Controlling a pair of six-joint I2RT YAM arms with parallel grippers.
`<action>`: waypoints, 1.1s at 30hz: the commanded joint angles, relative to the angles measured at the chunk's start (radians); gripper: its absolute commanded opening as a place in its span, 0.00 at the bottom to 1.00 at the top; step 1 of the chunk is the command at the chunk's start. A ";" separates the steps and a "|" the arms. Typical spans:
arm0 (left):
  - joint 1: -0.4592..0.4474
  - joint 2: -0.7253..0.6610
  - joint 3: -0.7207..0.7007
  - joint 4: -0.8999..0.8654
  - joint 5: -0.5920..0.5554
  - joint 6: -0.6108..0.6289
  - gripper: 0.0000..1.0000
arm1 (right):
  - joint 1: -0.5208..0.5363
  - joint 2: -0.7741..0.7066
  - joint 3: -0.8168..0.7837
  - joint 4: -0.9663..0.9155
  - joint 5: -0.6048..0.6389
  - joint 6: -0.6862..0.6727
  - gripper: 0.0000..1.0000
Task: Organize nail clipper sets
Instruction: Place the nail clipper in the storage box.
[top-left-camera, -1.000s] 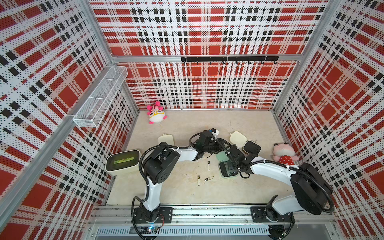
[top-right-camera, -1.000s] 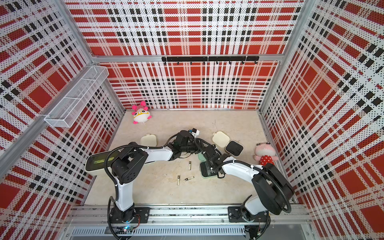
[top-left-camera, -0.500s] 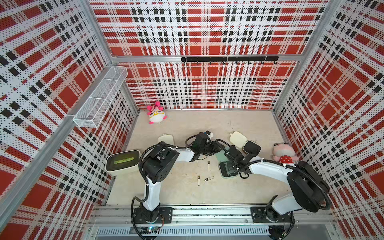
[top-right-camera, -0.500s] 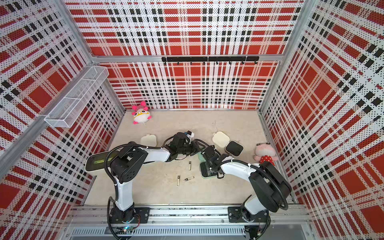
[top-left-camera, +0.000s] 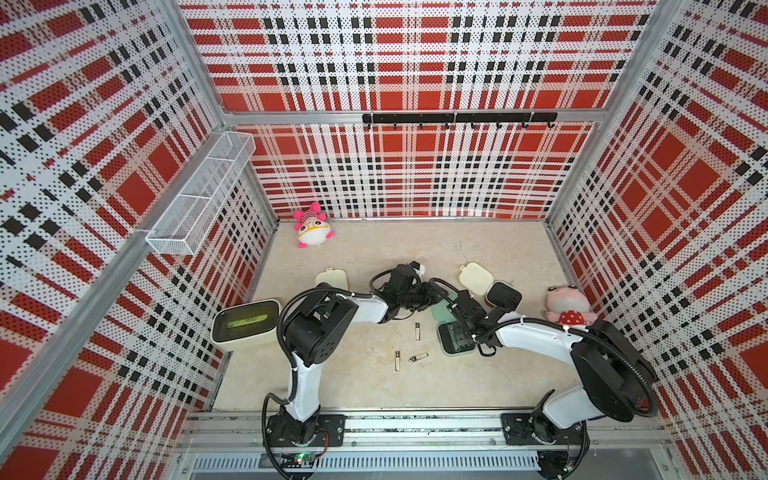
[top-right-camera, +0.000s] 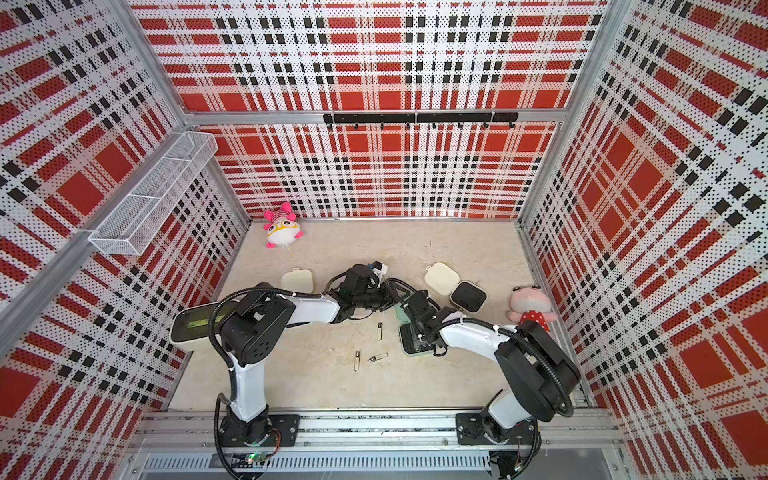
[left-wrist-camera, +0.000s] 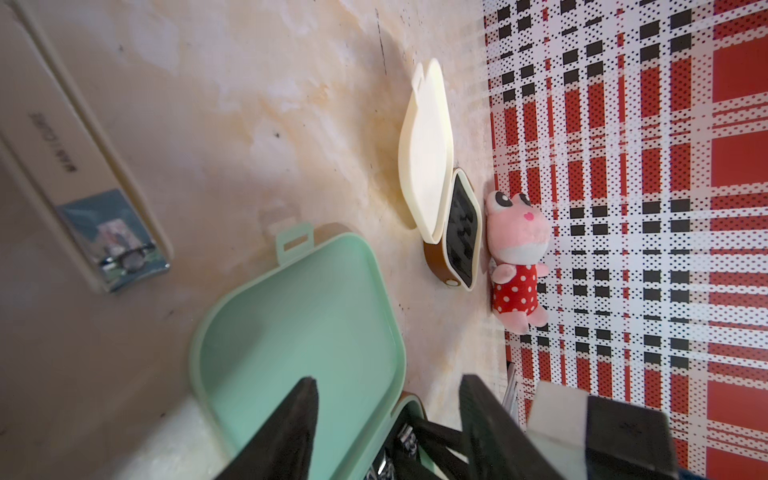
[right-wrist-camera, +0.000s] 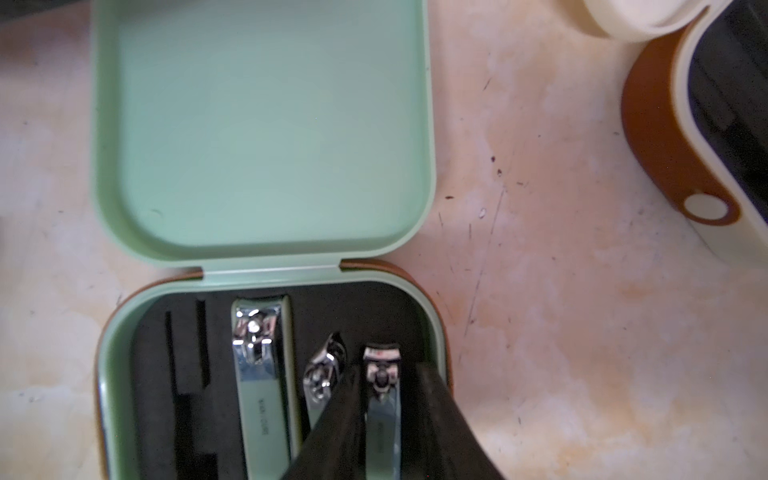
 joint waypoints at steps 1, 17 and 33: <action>0.006 0.011 -0.007 0.020 0.002 0.019 0.59 | -0.003 -0.008 0.009 -0.010 0.003 0.012 0.33; 0.004 0.011 -0.010 0.020 0.007 0.019 0.59 | -0.003 -0.016 0.051 -0.049 0.042 0.035 0.21; 0.007 0.009 -0.006 0.012 0.007 0.022 0.59 | -0.003 0.008 0.006 0.012 0.009 0.059 0.13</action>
